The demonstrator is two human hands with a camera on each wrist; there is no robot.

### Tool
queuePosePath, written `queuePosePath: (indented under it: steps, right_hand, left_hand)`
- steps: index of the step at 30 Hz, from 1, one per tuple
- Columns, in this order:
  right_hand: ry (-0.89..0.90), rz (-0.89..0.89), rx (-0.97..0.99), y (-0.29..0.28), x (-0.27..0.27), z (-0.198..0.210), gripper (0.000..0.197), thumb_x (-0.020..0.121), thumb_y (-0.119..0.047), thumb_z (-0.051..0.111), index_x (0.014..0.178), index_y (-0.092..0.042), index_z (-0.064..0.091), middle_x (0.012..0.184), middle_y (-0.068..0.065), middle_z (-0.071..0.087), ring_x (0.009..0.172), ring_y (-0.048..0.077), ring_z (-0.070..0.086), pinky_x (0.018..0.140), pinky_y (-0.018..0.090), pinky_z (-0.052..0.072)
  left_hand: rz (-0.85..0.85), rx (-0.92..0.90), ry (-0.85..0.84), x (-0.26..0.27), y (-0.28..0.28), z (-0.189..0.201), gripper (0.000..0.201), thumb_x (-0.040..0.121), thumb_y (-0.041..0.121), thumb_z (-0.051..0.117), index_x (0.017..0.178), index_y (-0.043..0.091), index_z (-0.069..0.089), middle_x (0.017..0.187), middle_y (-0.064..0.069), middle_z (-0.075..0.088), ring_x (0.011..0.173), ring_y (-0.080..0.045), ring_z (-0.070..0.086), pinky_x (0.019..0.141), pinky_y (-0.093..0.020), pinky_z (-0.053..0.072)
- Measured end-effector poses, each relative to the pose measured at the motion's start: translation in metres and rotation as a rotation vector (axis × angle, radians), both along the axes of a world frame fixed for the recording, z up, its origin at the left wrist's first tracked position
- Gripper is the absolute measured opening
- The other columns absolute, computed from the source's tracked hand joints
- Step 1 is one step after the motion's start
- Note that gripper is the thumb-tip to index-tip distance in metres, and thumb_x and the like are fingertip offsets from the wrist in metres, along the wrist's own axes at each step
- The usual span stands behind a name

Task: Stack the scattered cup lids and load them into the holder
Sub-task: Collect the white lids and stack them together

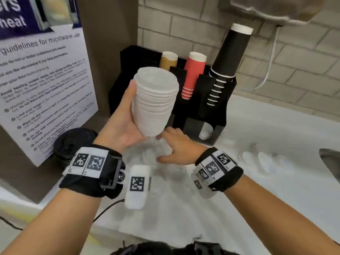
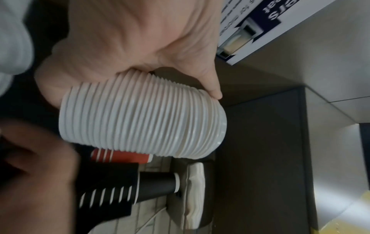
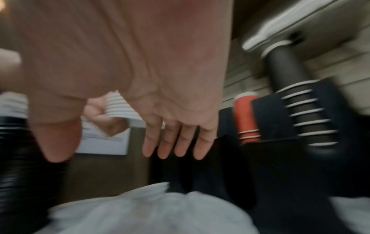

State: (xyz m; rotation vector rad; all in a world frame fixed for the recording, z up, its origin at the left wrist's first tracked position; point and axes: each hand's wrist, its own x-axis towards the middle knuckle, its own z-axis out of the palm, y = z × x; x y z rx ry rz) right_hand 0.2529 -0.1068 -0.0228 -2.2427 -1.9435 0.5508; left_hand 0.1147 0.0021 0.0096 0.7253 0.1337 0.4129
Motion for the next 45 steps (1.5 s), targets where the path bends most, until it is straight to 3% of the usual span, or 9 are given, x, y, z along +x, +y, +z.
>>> queuePosePath:
  steps: [4, 8, 16, 23, 27, 32, 36, 41, 45]
  right_hand:
    - [-0.072, 0.264, -0.021, 0.033, -0.042, -0.011, 0.083, 0.079, -0.043, 0.074, 0.147, -0.023, 0.032, 0.149, 0.008, 0.03, 0.136, 0.029, 0.026, 0.109, 0.051, 0.027]
    - [-0.204, 0.386, -0.133, 0.061, -0.067, -0.023, 0.083, 0.082, -0.036, 0.07, 0.15, -0.022, 0.025, 0.156, 0.004, 0.023, 0.143, 0.027, 0.019, 0.111, 0.051, 0.021]
    - [-0.425, 0.411, -0.228, 0.024, -0.042, -0.041, 0.087, 0.066, -0.048, 0.079, 0.138, -0.026, 0.036, 0.129, 0.005, 0.044, 0.118, 0.027, 0.037, 0.099, 0.047, 0.03]
    - [-0.272, 0.285, -0.253, 0.003, -0.006, -0.022, 0.073, 0.071, -0.05, 0.076, 0.13, -0.031, 0.039, 0.12, 0.001, 0.046, 0.113, 0.025, 0.037, 0.093, 0.044, 0.03]
    - [-0.263, 0.188, -0.071, 0.047, -0.017, -0.023, 0.063, 0.081, -0.05, 0.064, 0.137, -0.035, 0.04, 0.135, 0.003, 0.04, 0.123, 0.028, 0.035, 0.096, 0.047, 0.031]
    - [-0.432, 0.233, -0.291, 0.113, -0.036, -0.038, 0.06, 0.091, -0.053, 0.05, 0.146, -0.045, 0.027, 0.161, 0.001, 0.006, 0.146, 0.032, 0.002, 0.113, 0.058, 0.007]
    - [-0.551, 0.207, -0.24, 0.118, -0.033, -0.056, 0.059, 0.09, -0.065, 0.041, 0.14, -0.036, 0.038, 0.152, 0.003, 0.027, 0.14, 0.031, 0.018, 0.109, 0.055, 0.017]
    - [-0.42, 0.089, -0.275, 0.099, -0.015, -0.031, 0.059, 0.085, -0.063, 0.05, 0.135, -0.031, 0.048, 0.142, 0.003, 0.036, 0.131, 0.03, 0.026, 0.106, 0.052, 0.022]
    - [0.08, -0.049, 0.096, 0.073, 0.002, 0.007, 0.054, 0.091, -0.028, 0.059, 0.141, -0.014, 0.043, 0.138, 0.012, 0.046, 0.128, 0.028, 0.04, 0.108, 0.047, 0.035]
  left_hand:
    - [-0.011, -0.009, -0.031, -0.007, 0.017, 0.01, 0.055, 0.067, 0.063, 0.069, 0.105, 0.025, 0.077, 0.122, -0.006, 0.069, 0.115, -0.028, 0.064, 0.094, -0.051, 0.052]
    - [0.021, -0.021, -0.014, -0.01, 0.023, 0.012, 0.055, 0.068, 0.068, 0.067, 0.1, 0.025, 0.078, 0.118, -0.006, 0.07, 0.111, -0.029, 0.066, 0.086, -0.051, 0.054]
    - [0.043, -0.062, -0.029, -0.014, 0.021, 0.014, 0.055, 0.065, 0.063, 0.068, 0.099, 0.021, 0.079, 0.12, -0.009, 0.069, 0.113, -0.032, 0.065, 0.094, -0.057, 0.05]
    - [0.081, -0.121, -0.02, -0.014, 0.026, 0.015, 0.058, 0.064, 0.063, 0.071, 0.101, 0.019, 0.077, 0.123, -0.01, 0.068, 0.114, -0.034, 0.064, 0.097, -0.06, 0.047]
    - [0.127, -0.124, 0.012, -0.013, 0.029, 0.017, 0.057, 0.062, 0.065, 0.072, 0.095, 0.019, 0.079, 0.119, -0.01, 0.07, 0.11, -0.035, 0.066, 0.088, -0.058, 0.052]
    - [0.156, -0.149, 0.034, -0.011, 0.028, 0.018, 0.073, 0.058, 0.064, 0.076, 0.117, 0.021, 0.068, 0.121, -0.013, 0.069, 0.109, -0.039, 0.065, 0.09, -0.063, 0.048]
    - [0.183, -0.125, 0.057, -0.012, 0.028, 0.017, 0.079, 0.053, 0.064, 0.077, 0.12, 0.025, 0.065, 0.119, -0.011, 0.07, 0.106, -0.038, 0.067, 0.084, -0.063, 0.05]
    - [0.183, -0.159, 0.045, -0.014, 0.029, 0.014, 0.077, 0.051, 0.061, 0.081, 0.117, 0.022, 0.068, 0.12, -0.012, 0.069, 0.108, -0.038, 0.066, 0.086, -0.064, 0.049]
    - [0.201, -0.189, 0.067, -0.014, 0.032, 0.014, 0.085, 0.042, 0.061, 0.085, 0.116, 0.022, 0.069, 0.121, -0.013, 0.069, 0.108, -0.04, 0.065, 0.092, -0.065, 0.046]
